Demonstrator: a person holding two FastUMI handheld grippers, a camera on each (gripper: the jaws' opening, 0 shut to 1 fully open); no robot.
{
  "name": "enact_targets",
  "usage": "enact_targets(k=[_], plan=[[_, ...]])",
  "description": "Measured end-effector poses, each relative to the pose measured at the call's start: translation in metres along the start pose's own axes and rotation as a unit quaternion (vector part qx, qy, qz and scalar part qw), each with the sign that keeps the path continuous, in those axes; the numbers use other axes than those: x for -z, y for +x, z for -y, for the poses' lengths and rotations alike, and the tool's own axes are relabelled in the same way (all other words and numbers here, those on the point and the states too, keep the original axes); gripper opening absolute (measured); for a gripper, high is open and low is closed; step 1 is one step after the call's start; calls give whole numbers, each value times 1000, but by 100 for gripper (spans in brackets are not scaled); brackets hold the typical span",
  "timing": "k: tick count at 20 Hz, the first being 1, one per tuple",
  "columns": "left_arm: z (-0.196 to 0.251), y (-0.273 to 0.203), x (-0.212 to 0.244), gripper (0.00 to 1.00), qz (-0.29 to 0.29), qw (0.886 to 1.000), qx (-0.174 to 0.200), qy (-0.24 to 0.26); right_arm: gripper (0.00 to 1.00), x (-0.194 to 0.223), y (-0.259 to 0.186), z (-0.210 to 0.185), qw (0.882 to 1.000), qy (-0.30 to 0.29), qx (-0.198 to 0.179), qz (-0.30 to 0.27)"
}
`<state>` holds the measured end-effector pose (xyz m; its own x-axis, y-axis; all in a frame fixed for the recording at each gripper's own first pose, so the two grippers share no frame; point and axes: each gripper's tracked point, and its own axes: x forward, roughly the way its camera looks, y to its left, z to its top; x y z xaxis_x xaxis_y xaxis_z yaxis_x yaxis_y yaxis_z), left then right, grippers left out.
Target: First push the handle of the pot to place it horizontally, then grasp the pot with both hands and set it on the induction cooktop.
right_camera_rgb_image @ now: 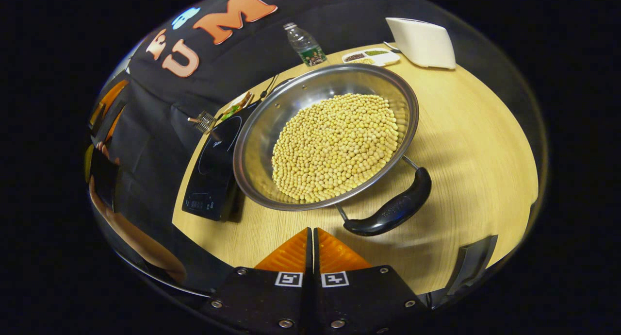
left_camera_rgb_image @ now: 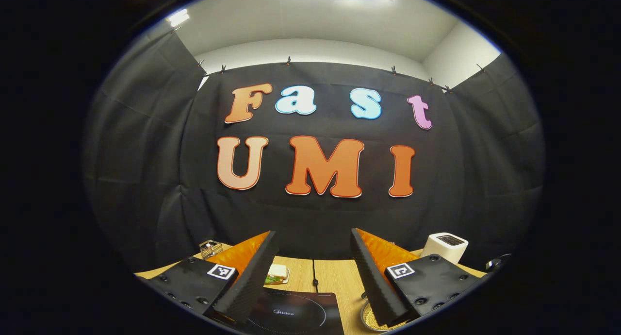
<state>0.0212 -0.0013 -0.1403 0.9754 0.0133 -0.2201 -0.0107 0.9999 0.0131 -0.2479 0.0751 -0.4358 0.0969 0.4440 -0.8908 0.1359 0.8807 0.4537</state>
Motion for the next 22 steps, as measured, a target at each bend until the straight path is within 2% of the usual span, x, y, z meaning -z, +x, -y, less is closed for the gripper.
enact_targets(k=[5,9,13,22], plan=[[-14,0,0,98,4,1000,-16,7,0,-11,6,16,997,80,-3,-24],[-20,5,2,98,4,1000,-22,15,0,-20,4,26,993,110,3,-34],[-29,11,0,98,9,999,-29,25,0,-38,-3,51,993,113,40,-23],[-33,13,-5,96,18,999,-28,37,0,-63,-4,74,991,91,96,-5]])
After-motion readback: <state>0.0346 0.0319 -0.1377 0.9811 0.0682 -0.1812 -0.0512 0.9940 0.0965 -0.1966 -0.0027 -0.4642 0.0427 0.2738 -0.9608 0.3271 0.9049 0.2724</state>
